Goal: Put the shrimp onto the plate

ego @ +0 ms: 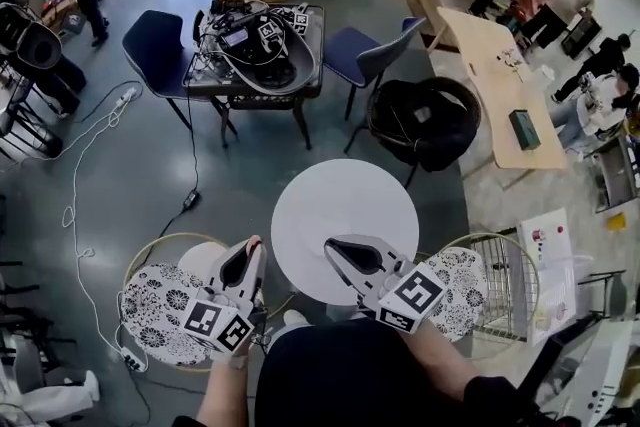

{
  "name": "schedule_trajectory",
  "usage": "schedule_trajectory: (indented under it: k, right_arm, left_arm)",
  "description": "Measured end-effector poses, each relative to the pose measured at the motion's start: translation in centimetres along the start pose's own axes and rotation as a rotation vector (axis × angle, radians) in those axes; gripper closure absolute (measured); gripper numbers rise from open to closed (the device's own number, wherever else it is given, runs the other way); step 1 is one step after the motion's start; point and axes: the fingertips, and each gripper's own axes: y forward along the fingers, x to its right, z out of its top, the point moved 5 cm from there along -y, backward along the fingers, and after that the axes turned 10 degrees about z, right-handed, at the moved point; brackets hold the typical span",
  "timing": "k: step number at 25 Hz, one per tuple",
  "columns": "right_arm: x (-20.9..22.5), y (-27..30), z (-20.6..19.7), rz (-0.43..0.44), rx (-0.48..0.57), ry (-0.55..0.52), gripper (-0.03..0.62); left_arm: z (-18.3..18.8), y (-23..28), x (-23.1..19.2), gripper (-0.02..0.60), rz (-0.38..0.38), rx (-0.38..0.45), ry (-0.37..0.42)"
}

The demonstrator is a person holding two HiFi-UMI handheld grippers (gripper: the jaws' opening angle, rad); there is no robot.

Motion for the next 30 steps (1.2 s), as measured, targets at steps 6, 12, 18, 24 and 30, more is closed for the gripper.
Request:
schedule_trajectory:
  k: [6, 12, 18, 24, 30]
  right_arm:
    - [1.3, -2.4, -0.7, -0.093, -0.004, 0.015, 0.576]
    - [2.2, -5.0, -0.8, -0.178, -0.003, 0.025, 0.576]
    - [2.5, -7.1, -1.3, -0.251, -0.001, 0.03, 0.576]
    - [2.6, -8.8, -2.7, -0.309, -0.011, 0.055, 0.576]
    - [2.6, -10.2, -3.8, -0.347, -0.021, 0.083, 0.576]
  left_arm:
    - [-2.3, 3.9, 0.9, 0.54, -0.081, -0.071, 0.006]
    - [-4.4, 7.2, 2.1, 0.54, -0.136, -0.138, 0.018]
    - [-7.6, 10.0, 2.2, 0.54, -0.166, -0.219, 0.032]
    - [-11.6, 12.4, 2.3, 0.54, -0.191, -0.31, 0.044]
    - [-15.9, 14.5, 2.2, 0.54, -0.203, -0.406, 0.046]
